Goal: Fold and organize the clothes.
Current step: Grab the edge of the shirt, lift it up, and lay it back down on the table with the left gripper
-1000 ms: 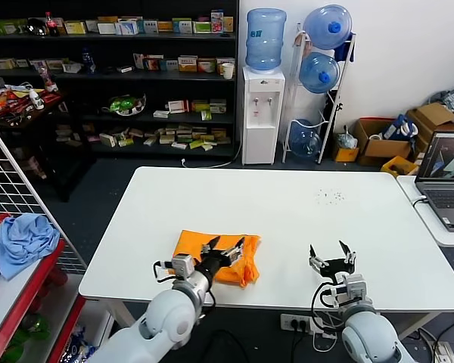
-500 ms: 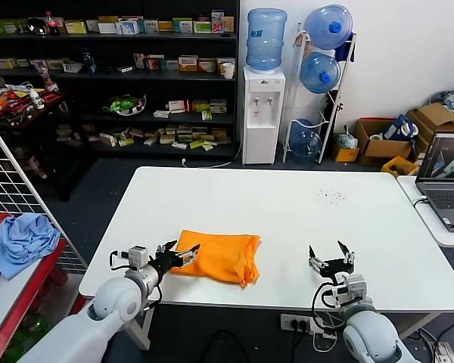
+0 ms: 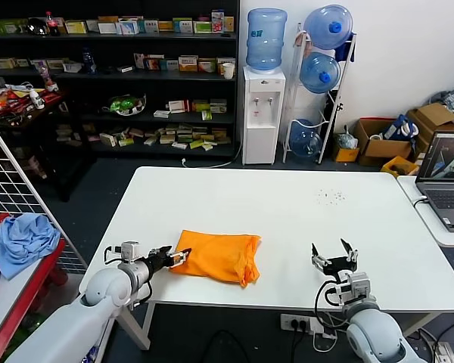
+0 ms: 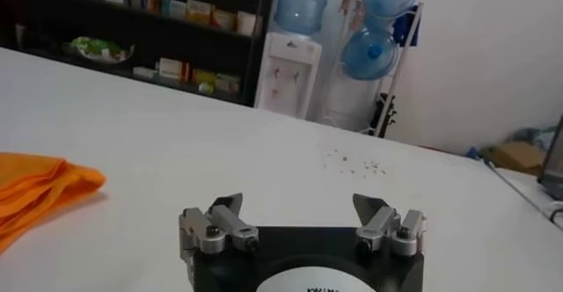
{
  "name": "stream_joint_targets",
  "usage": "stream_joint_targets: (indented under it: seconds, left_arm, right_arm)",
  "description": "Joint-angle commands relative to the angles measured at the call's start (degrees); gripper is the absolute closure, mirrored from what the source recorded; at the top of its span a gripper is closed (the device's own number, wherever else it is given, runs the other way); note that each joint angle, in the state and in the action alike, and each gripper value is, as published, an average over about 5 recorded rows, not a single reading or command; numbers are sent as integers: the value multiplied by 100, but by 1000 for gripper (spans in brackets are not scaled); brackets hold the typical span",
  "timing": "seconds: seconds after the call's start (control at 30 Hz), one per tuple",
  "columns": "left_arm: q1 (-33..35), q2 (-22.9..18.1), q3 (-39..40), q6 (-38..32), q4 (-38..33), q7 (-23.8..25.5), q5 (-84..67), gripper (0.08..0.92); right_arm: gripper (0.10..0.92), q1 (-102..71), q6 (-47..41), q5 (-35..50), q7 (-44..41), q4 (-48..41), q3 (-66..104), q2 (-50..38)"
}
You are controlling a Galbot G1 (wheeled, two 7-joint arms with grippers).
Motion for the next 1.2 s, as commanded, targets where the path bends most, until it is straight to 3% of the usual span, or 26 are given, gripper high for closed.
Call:
stream_joint_targets:
  seconds: [0.03,0.4,0.67,0.93,1.2]
  left_arm:
    - [-90,-122,-11,218,245,211,-163,293]
    - [39,-75,-96,26,-74,-19,-83,614]
    - [346,747,-500,-15,-480,-487,111,835]
    - [386,1843,-866,24,-240,-656,698,865]
    - [-243,2294,-723,-400,1259,-298,2349,865]
  right_arm:
    - [203,24,-3,27,9,13,11,-18]
    - [203,91,-15,10,41,26,-38,52]
    - [203,75,-60,-86,155,34,-186,135]
    - [203,128,-122,-201,240,71,-389,274]
    - [203,169,-140,-215,274,136,-476,260]
